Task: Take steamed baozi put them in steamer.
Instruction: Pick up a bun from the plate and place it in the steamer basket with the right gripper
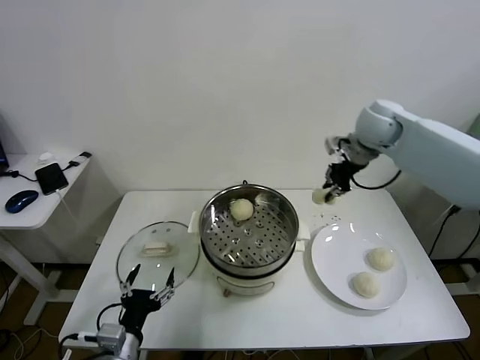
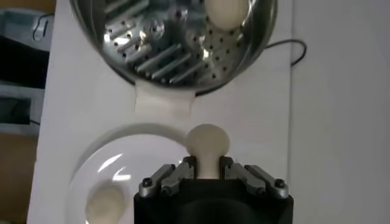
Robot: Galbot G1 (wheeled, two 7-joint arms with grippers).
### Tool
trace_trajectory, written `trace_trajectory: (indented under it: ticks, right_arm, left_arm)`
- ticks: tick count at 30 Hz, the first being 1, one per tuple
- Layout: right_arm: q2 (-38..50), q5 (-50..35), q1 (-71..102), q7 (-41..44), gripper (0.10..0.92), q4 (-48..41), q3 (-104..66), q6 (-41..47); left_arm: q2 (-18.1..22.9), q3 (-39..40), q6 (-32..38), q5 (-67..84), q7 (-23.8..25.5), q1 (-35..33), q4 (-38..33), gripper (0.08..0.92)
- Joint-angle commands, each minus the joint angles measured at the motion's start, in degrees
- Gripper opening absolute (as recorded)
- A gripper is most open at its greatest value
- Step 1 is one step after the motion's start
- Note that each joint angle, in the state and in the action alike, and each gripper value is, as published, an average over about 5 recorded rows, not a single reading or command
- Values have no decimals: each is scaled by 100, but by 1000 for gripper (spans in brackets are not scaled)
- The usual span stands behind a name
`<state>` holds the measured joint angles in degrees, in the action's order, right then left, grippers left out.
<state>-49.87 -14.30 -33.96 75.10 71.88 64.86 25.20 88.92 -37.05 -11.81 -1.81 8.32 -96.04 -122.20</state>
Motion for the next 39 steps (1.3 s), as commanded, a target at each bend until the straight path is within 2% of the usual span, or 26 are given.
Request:
trace_trajectory:
  ticks: [1, 9, 20, 34, 39]
  right_arm:
    - [-1453, -1366, -967, -150, 314, -153, 955, 618]
    - [-2561, -1858, -493, -628, 329, -431, 1009, 1300]
    - [-3460, -1454, 458, -974, 356, -1276, 878, 1666]
    - [-3554, -991, 954, -1107, 360, -1351, 743, 1826]
    - [-3555, -922, 990, -1121, 393, -1341, 693, 1814]
  left_arm:
    - [-14, 3, -29, 6, -6, -6, -106, 823]
    - [-16, 8, -77, 91, -2, 5, -209, 823]
    - [-37, -31, -109, 260, 12, 23, -268, 823]
    - [-14, -78, -134, 364, 2, 71, -249, 823]
    - [4, -52, -134, 351, 2, 47, -281, 823]
